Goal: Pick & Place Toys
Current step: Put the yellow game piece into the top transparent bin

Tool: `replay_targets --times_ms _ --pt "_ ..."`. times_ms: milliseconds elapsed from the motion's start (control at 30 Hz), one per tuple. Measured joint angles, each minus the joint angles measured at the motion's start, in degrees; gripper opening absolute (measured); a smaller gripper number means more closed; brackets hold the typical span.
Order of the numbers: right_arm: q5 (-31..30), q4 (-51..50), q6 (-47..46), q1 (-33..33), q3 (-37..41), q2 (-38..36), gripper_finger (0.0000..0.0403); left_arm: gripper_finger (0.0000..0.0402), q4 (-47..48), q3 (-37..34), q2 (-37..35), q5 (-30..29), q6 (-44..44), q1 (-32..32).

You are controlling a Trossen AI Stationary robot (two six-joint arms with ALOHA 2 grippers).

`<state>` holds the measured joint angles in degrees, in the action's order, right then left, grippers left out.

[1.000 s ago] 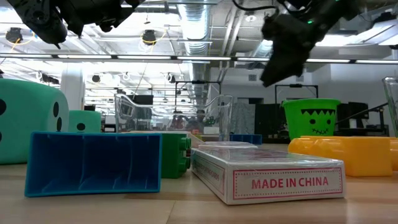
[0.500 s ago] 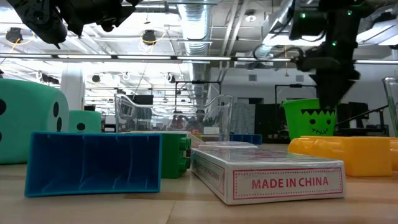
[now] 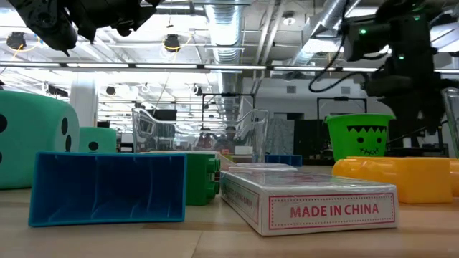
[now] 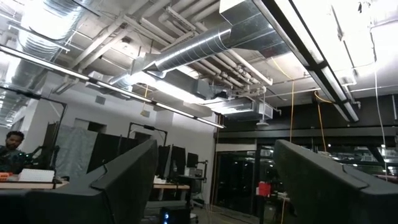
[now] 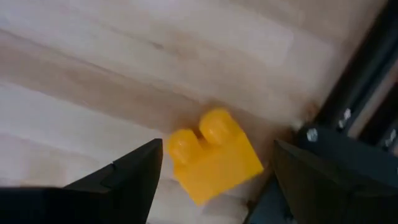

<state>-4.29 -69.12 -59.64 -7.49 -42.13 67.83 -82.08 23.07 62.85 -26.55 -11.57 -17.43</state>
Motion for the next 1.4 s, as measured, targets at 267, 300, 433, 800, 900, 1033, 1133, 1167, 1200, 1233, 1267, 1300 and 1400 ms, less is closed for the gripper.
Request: replay_targets --times_ms 267,300,433,800,900,1033,1133,1167,1200,1233,1267,1300,1400 --pt "1.0 0.9 -10.9 8.3 1.9 0.0 0.0292 0.0315 0.0 0.0 0.0 -0.1 -0.1 0.0" --pt "0.8 1.0 -11.8 8.8 1.9 0.0 0.0292 0.0315 0.0 0.0 0.0 0.0 -0.1 0.0" --pt "0.6 1.6 -14.0 10.4 1.9 0.0 0.0292 0.0315 0.0 0.0 0.0 -0.1 0.0 0.0" --pt "1.3 3.8 -21.2 14.1 2.7 5.3 0.0292 0.0315 0.0 0.0 0.0 -0.1 0.0 0.0" --pt "1.7 5.4 -22.2 14.8 2.7 8.0 0.0292 0.0315 0.0 0.0 0.0 -0.1 0.0 0.0" --pt "2.8 8.4 -22.5 16.2 2.7 10.6 0.0292 0.0315 0.0 0.0 0.0 -0.1 0.0 0.0" --pt "2.8 9.3 -22.5 17.0 2.7 11.9 0.0292 0.0315 0.0 0.0 0.0 -0.1 0.0 0.0" --pt "2.8 9.4 -22.5 17.2 2.6 12.1 0.0292 0.0315 0.0 0.0 0.0 -0.1 0.0 0.0" --pt "2.8 9.4 -22.5 17.4 2.6 12.1 0.0292 0.0315 0.0 0.0 0.0 -0.1 0.0 0.0" --pt "2.8 9.6 -22.5 17.5 2.6 12.1 0.0292 0.0315 0.0 0.0 0.0 -0.1 0.0 0.0" --pt "2.7 9.9 -22.3 17.6 2.7 12.1 0.0292 0.0315 0.0 0.0 0.0 -0.1 0.0 0.0" --pt "2.6 10.4 -22.0 17.6 2.7 11.8 0.0292 0.0315 0.0 0.0 0.0 -0.1 0.0 0.0" --pt "1.2 13.3 -21.3 17.5 2.5 10.9 0.0293 0.0315 0.0 0.0 0.0 -0.1 0.0 0.0"
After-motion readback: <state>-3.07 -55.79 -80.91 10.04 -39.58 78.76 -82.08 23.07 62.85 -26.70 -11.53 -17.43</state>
